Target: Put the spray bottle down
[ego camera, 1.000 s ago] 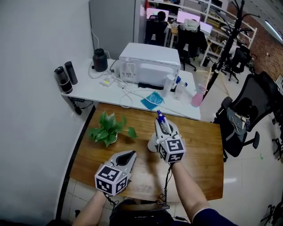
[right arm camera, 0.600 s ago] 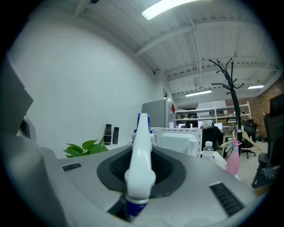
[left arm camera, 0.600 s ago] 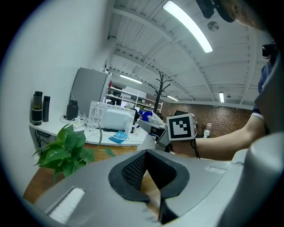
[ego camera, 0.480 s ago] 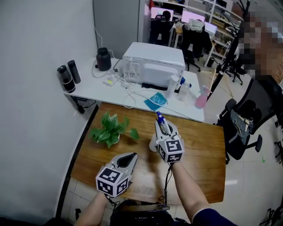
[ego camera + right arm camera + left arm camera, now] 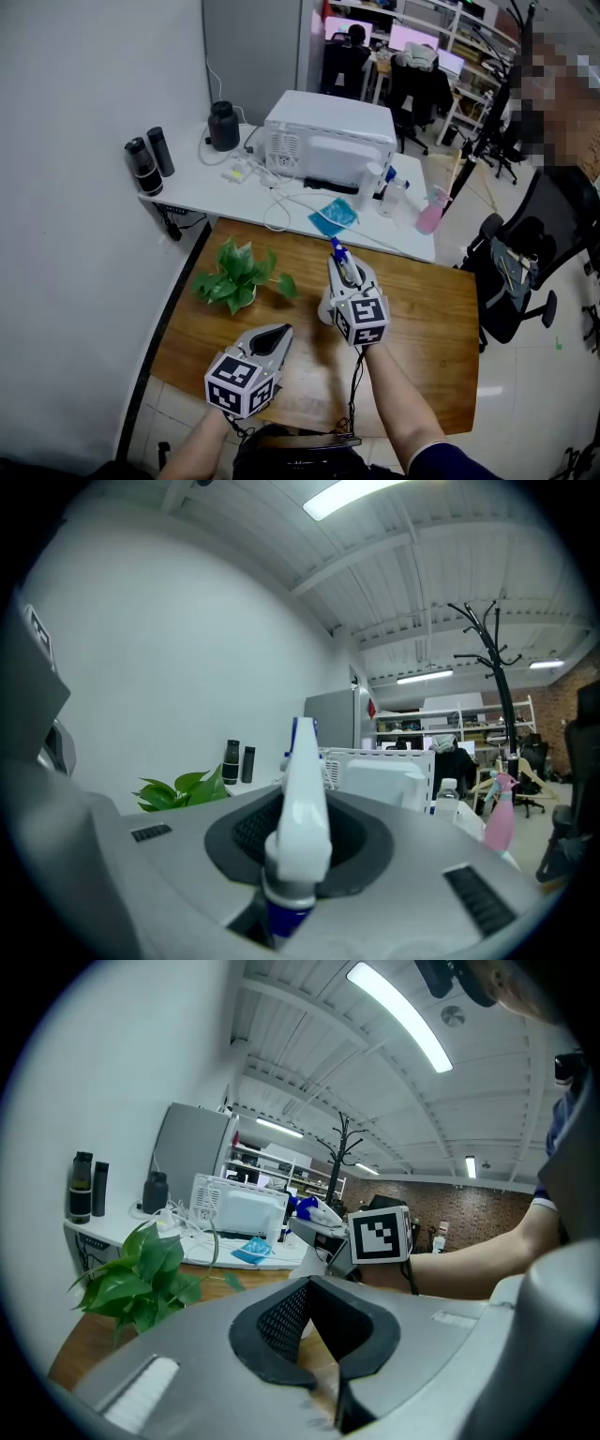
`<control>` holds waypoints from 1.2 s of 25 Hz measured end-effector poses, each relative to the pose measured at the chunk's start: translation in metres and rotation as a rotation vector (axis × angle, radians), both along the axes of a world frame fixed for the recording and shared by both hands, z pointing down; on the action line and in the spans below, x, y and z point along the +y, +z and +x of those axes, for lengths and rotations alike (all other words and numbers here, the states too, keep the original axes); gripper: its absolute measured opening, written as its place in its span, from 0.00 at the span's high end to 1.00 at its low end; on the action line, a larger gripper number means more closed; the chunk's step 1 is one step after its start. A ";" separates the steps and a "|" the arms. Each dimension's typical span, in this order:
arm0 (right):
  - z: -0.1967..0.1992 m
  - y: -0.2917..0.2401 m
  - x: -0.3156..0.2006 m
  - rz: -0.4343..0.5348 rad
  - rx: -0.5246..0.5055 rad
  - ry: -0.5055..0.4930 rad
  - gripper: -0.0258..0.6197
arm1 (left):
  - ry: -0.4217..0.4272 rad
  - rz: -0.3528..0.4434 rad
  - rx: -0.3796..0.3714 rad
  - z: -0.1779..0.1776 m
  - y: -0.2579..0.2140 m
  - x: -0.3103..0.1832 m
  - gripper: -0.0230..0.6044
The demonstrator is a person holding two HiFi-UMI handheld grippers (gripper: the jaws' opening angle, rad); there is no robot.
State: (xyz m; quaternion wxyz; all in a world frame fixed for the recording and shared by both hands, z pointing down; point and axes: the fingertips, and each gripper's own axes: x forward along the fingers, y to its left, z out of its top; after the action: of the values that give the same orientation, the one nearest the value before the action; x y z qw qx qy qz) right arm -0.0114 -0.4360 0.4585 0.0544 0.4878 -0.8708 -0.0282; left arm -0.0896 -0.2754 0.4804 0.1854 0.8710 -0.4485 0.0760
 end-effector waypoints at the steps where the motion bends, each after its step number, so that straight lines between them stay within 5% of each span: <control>1: 0.000 0.000 0.000 0.002 -0.003 0.001 0.83 | -0.001 0.002 -0.001 -0.001 0.000 0.000 0.95; 11: 0.004 0.003 -0.002 -0.013 -0.024 0.005 0.82 | -0.015 0.006 0.000 -0.007 -0.003 0.000 0.95; 13: 0.004 0.005 -0.002 -0.019 -0.028 0.000 0.73 | -0.014 0.007 0.001 -0.007 -0.003 0.000 0.95; 30: 0.036 0.022 0.034 -0.109 -0.072 0.043 0.65 | 0.010 0.021 0.009 0.002 -0.007 0.001 0.95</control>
State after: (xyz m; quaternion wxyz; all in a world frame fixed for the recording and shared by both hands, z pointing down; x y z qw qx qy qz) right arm 0.0247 -0.4017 0.4806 0.0500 0.5036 -0.8617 0.0380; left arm -0.0878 -0.2746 0.4735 0.1778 0.8755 -0.4440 0.0685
